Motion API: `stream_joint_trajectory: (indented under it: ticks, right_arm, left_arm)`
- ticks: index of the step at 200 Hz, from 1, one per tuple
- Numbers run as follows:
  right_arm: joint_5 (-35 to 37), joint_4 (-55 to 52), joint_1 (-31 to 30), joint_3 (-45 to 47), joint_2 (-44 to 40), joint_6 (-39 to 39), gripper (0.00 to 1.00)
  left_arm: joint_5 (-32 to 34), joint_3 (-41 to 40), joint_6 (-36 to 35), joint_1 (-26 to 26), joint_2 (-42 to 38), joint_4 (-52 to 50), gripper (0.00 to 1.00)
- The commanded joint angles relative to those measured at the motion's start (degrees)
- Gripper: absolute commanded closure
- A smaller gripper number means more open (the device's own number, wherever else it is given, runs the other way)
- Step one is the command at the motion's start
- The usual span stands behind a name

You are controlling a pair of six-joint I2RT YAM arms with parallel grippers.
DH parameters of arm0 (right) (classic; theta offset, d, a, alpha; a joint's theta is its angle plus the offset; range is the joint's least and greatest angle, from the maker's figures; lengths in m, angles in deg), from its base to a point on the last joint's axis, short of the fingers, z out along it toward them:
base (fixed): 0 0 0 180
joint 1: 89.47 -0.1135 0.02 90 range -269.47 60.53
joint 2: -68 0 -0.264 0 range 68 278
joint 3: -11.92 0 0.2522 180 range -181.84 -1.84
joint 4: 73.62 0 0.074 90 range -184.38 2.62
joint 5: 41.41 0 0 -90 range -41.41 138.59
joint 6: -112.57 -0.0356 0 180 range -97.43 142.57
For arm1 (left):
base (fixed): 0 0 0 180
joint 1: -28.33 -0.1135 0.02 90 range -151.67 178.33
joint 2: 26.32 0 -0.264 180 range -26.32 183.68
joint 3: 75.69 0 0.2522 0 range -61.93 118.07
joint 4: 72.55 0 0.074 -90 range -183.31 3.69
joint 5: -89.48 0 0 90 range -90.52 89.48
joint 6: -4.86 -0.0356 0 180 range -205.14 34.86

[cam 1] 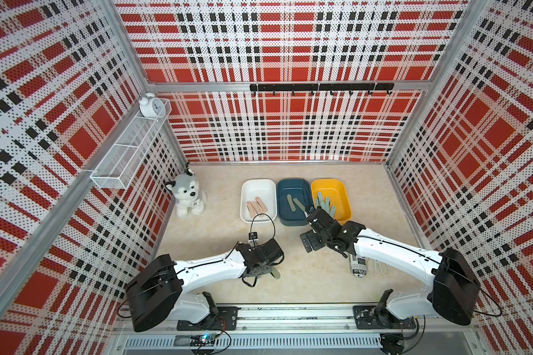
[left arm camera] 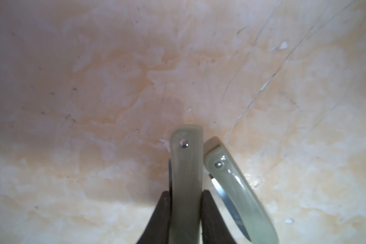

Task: Place the fruit knives into the storage box by color
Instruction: Pick up the fruit knife from the center of the board, then place the fruit knife in the storage box.

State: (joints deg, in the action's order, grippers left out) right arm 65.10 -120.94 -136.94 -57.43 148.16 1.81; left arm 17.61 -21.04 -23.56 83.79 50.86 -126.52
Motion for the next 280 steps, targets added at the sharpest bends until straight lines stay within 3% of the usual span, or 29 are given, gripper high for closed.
stream_joint_trajectory:
  ticks: [1, 51, 112, 141, 201, 280]
  right_arm:
    - [2.5, -0.4, 1.0, -1.2, 0.4, -0.1, 0.0]
    - [1.3, 2.6, 7.1, 2.4, -4.0, -2.9, 0.0]
    - [-1.6, 4.0, 9.9, 5.7, -8.1, -4.1, 0.0]
    - [-1.8, 3.6, 10.0, 6.0, -8.3, -3.6, 0.0]
    - [-0.7, 1.7, 10.5, 5.9, -8.8, -2.5, 0.0]
    - [-2.9, 1.5, 10.6, 7.6, -10.0, -4.0, 0.0]
  left_arm:
    - [3.8, 4.7, -1.9, -0.2, -0.8, -2.0, 0.76]
    - [6.5, 19.6, -12.2, -4.7, 8.5, -0.5, 0.75]
    - [7.3, 53.3, -24.0, -8.9, 34.5, -0.8, 0.76]
    - [6.1, 63.2, -25.3, -11.3, 44.0, -1.7, 0.77]
    - [4.1, 73.3, -25.1, -13.6, 54.3, -2.0, 0.77]
    - [2.8, 73.8, -25.8, -15.3, 57.8, -0.9, 0.72]
